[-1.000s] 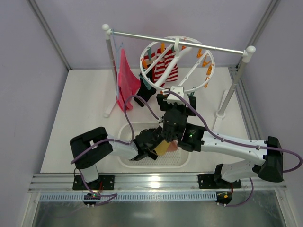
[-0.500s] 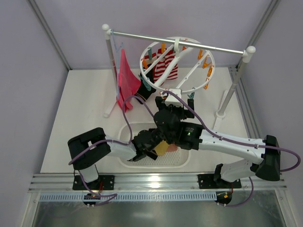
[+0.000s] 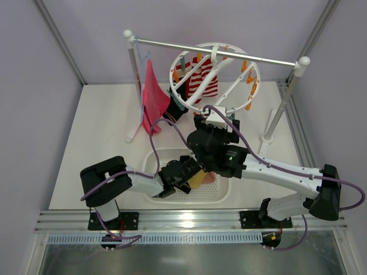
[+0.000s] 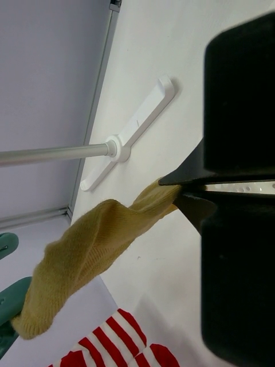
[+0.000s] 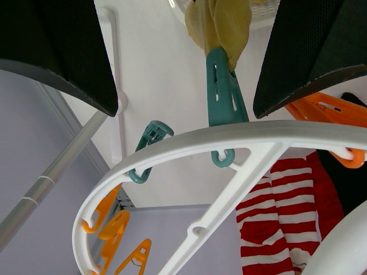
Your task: Remove the socks clipped to the hanger
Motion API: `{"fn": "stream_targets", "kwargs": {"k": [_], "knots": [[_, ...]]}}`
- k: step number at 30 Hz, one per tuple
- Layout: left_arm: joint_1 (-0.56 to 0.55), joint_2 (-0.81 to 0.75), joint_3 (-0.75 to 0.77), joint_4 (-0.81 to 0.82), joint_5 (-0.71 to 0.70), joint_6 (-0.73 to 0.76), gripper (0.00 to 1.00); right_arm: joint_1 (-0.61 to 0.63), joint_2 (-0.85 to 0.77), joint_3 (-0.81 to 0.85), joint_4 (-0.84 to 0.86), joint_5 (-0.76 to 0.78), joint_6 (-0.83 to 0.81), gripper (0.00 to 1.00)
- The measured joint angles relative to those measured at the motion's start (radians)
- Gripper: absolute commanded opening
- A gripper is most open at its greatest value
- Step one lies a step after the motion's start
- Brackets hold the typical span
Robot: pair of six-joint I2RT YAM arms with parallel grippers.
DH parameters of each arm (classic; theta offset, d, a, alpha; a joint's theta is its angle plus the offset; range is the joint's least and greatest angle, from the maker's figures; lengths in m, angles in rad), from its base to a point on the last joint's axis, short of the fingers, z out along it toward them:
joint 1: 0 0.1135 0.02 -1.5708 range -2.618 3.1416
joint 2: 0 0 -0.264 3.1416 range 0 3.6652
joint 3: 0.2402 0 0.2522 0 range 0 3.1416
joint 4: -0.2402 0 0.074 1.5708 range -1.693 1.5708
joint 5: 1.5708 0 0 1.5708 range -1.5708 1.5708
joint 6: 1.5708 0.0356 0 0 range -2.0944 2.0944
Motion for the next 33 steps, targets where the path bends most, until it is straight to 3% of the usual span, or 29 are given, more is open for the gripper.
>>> {"fn": "stream_targets", "kwargs": {"k": [8,11,14,15,21,30,31,32,33], "knots": [[-0.009,-0.003,-0.003,0.001,0.017,0.017,0.0,-0.046,0.001,0.013,-0.066,0.0,0.063,0.96],[-0.011,-0.005,-0.006,0.001,0.019,0.018,0.0,-0.056,0.003,0.014,-0.066,-0.001,0.061,0.78],[-0.011,-0.005,-0.007,0.001,0.021,0.018,0.0,-0.056,0.007,0.014,-0.045,-0.002,0.035,0.53],[-0.011,-0.005,-0.007,0.003,0.022,0.019,0.0,-0.056,0.008,0.014,-0.031,-0.001,0.022,0.4],[-0.012,-0.005,-0.007,0.029,0.024,0.008,0.0,-0.058,0.013,0.001,0.122,-0.009,-0.115,0.04],[-0.005,-0.005,-0.008,0.048,0.008,-0.018,0.0,-0.058,-0.001,-0.046,0.312,-0.019,-0.268,0.04],[-0.005,-0.005,-0.008,0.047,0.007,-0.016,0.0,-0.058,-0.005,-0.054,0.331,-0.025,-0.278,0.08],[-0.005,-0.005,-0.008,0.046,0.008,-0.013,0.0,-0.058,-0.012,-0.066,0.353,-0.038,-0.287,0.32],[-0.006,-0.005,-0.008,0.044,0.01,-0.004,0.0,-0.058,-0.019,-0.077,0.367,-0.051,-0.291,0.47]]}}
